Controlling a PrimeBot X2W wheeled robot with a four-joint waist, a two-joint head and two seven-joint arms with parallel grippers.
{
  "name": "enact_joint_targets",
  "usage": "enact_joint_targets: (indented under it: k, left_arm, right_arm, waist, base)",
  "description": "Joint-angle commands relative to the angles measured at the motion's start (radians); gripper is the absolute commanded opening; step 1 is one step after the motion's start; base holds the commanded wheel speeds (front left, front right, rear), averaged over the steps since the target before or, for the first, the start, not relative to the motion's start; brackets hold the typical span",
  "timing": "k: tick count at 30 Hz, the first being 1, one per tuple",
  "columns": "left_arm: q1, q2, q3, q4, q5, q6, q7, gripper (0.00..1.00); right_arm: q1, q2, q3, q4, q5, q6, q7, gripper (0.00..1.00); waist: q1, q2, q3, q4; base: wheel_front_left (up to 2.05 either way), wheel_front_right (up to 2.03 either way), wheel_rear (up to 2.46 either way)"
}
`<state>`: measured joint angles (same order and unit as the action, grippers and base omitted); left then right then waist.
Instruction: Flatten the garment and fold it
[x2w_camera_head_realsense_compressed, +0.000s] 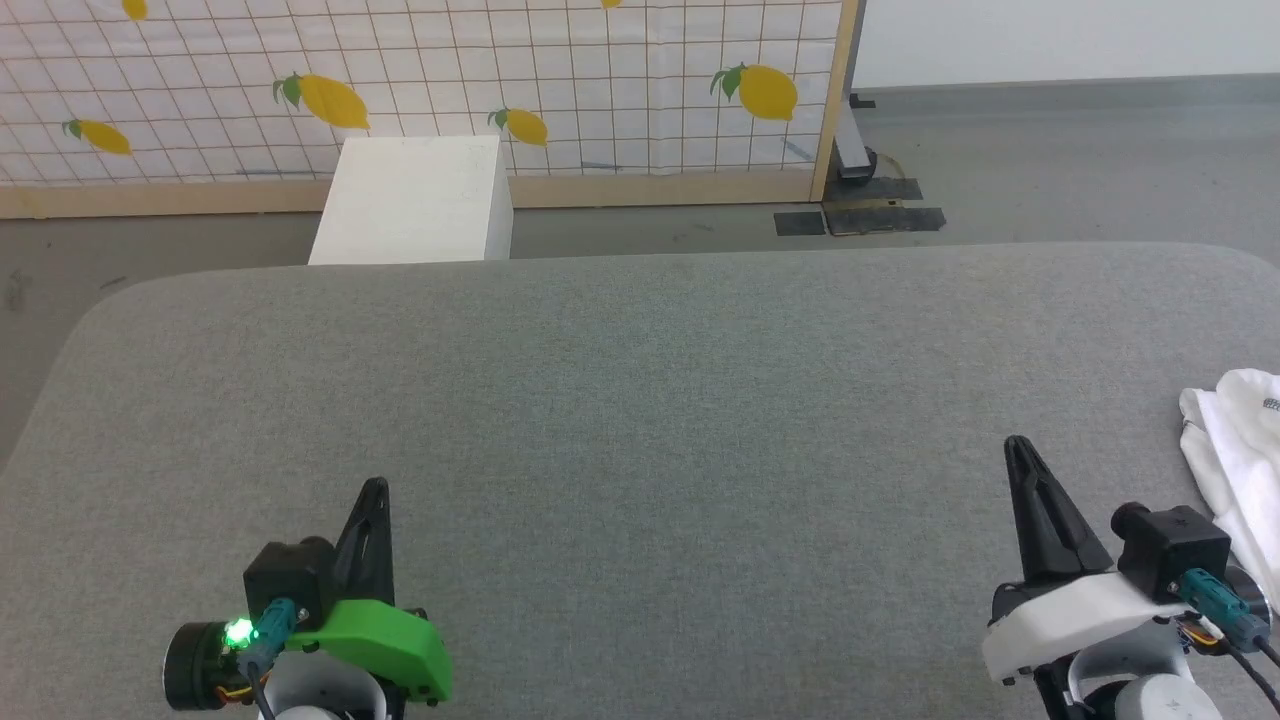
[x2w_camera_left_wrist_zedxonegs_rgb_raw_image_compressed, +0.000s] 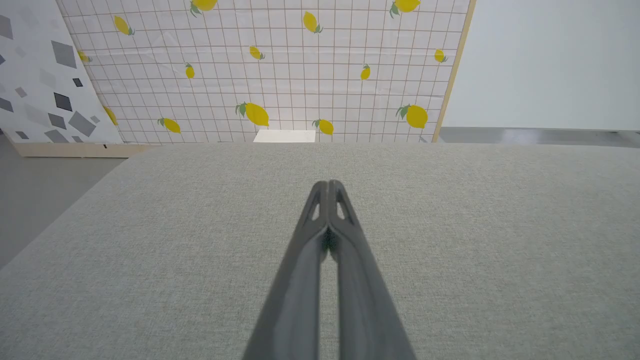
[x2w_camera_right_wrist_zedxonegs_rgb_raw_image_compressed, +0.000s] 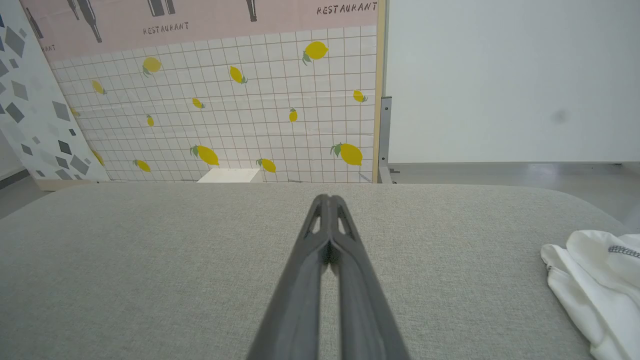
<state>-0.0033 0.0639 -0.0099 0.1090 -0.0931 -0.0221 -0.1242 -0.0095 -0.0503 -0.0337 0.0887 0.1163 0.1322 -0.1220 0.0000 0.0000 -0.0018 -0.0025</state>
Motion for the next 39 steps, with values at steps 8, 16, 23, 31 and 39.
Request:
enact_joint_targets:
  k: [8, 16, 23, 31, 39]
  left_arm:
    - [0.002, -0.006, 0.005, -0.021, 0.022, 0.008, 0.020, 0.00]
    - [0.002, -0.007, 0.005, -0.035, 0.033, 0.010, 0.037, 0.00]
    - [0.002, -0.008, 0.006, -0.047, 0.043, 0.012, 0.051, 0.00]
    - [0.003, -0.010, 0.007, -0.060, 0.054, 0.014, 0.067, 0.00]
    - [0.003, -0.011, 0.008, -0.074, 0.065, 0.017, 0.083, 0.00]
  right_arm:
    - [0.006, 0.000, 0.007, -0.018, -0.025, -0.001, 0.019, 0.00]
    - [0.006, 0.000, 0.011, -0.029, -0.039, -0.001, 0.035, 0.00]
    - [0.007, 0.000, 0.015, -0.039, -0.052, -0.001, 0.049, 0.00]
    - [0.007, 0.000, 0.019, -0.050, -0.066, -0.001, 0.065, 0.00]
    - [0.008, 0.000, 0.023, -0.061, -0.080, -0.001, 0.081, 0.00]
  waist:
    - [0.0000, 0.0000, 0.000, 0.000]
    - [0.0000, 0.0000, 0.000, 0.001]
    - [0.0000, 0.0000, 0.001, 0.001]
    - [0.0000, 0.0000, 0.001, 0.001]
    - [0.0000, 0.0000, 0.001, 0.002]
  base:
    - [0.00, 0.00, 0.00]
    - [0.00, 0.00, 0.00]
    - [0.00, 0.00, 0.00]
    - [0.00, 0.00, 0.00]
    - [0.00, 0.00, 0.00]
